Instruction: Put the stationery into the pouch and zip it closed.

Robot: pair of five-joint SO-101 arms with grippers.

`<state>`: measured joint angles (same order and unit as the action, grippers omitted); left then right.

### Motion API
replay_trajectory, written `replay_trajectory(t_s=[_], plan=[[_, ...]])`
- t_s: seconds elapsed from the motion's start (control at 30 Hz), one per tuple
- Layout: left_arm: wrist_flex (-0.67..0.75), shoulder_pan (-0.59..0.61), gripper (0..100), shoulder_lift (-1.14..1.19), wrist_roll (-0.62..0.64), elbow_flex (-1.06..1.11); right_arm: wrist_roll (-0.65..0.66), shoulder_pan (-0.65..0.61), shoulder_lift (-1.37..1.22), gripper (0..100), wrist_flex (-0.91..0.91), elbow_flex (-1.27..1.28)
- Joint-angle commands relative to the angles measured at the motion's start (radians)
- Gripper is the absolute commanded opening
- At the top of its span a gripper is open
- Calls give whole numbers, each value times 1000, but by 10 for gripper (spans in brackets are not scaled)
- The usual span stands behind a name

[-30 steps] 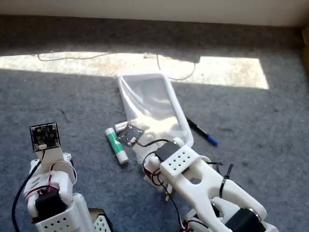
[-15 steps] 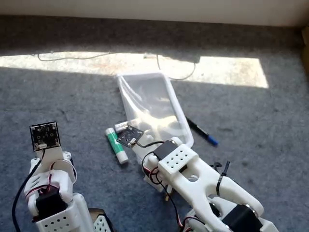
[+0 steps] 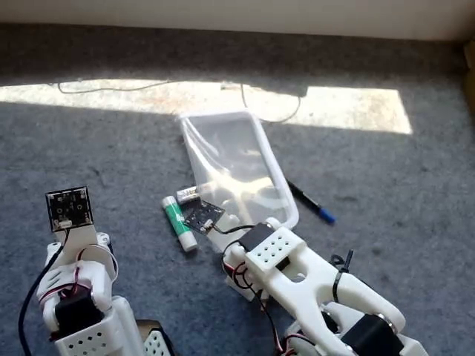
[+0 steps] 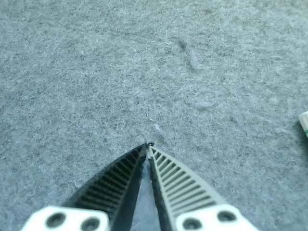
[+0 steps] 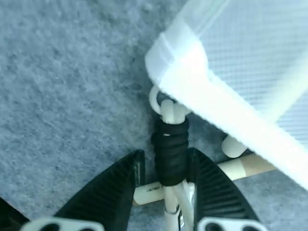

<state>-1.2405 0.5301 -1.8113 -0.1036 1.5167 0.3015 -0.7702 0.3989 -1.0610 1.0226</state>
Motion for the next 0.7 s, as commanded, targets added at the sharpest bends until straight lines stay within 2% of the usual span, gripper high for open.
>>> replay_trajectory(t_s=[0.0, 0.17, 0.27, 0.47, 0.57, 0.67], plan=[[18, 4, 8, -10, 3, -12, 9, -7, 12, 126, 10, -1], [18, 4, 8, -10, 3, -12, 9, -5, 13, 21, 8, -1], [17, 4, 8, -10, 3, -19, 9, 25, 59, 16, 8, -2], [14, 5, 11, -10, 5, -68, 6, 82, 312, 15, -79, -28], [14, 4, 91, -8, 9, -71, 3, 82, 437, 15, -128, -41], [11, 2, 248, -8, 14, -70, 2, 82, 527, 15, -133, -39]])
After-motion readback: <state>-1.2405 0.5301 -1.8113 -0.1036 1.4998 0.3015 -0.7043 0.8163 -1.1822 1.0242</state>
